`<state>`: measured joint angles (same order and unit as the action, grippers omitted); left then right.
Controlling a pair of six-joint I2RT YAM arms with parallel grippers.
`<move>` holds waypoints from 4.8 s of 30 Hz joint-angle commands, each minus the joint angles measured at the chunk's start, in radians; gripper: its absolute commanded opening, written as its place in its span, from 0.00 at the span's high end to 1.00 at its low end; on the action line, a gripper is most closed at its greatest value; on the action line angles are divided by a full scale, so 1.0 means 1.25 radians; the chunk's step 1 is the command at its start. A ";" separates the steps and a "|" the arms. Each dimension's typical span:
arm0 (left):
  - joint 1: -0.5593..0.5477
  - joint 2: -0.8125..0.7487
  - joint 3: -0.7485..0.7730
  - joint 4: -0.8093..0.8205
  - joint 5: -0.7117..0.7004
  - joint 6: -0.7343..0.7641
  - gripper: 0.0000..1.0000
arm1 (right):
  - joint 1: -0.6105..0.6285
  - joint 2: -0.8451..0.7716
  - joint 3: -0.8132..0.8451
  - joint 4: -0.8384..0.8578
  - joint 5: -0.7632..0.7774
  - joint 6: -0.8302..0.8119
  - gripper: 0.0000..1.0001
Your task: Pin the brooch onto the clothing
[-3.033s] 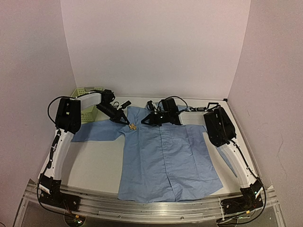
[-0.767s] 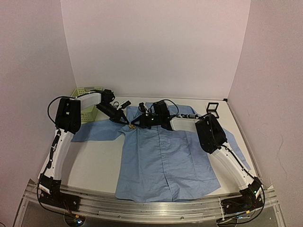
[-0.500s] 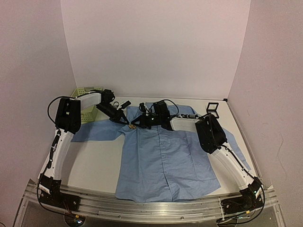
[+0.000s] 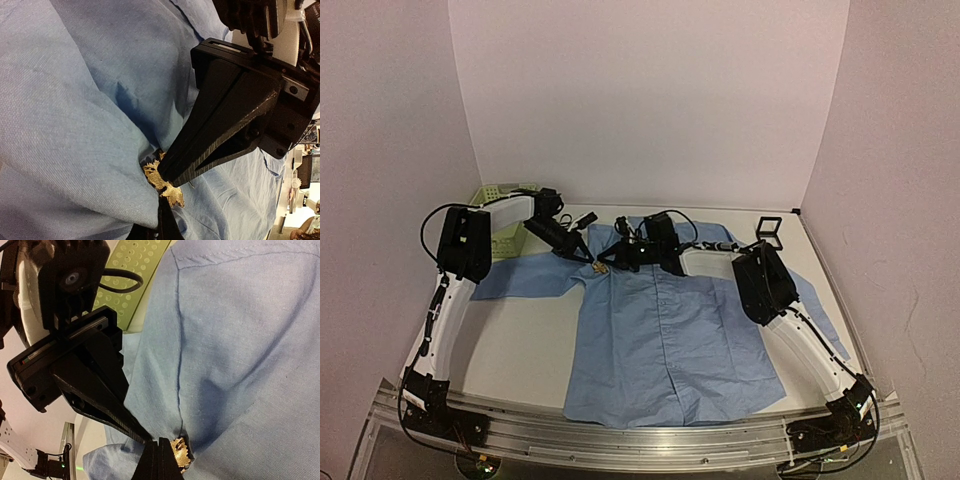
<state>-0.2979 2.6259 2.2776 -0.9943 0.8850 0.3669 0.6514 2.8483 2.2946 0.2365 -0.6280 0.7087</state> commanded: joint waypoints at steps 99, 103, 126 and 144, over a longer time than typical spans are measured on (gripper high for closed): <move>0.008 -0.056 -0.240 0.382 0.327 -0.725 1.00 | 0.116 -0.012 -0.169 0.155 0.590 0.221 1.00; 0.027 -0.045 -0.221 0.390 0.292 -0.698 1.00 | 0.104 -0.040 -0.200 0.182 0.565 0.213 1.00; 0.037 0.042 -0.041 0.136 0.130 -0.320 1.00 | -0.040 -0.277 -0.332 0.315 0.044 -0.298 0.52; 0.000 0.087 -0.028 0.127 0.134 -0.221 1.00 | -0.043 -0.250 -0.366 0.013 0.073 -1.113 0.74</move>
<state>-0.2929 2.6765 2.2070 -0.8297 1.0627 0.0240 0.5849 2.5342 1.8214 0.2768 -0.5277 -0.5428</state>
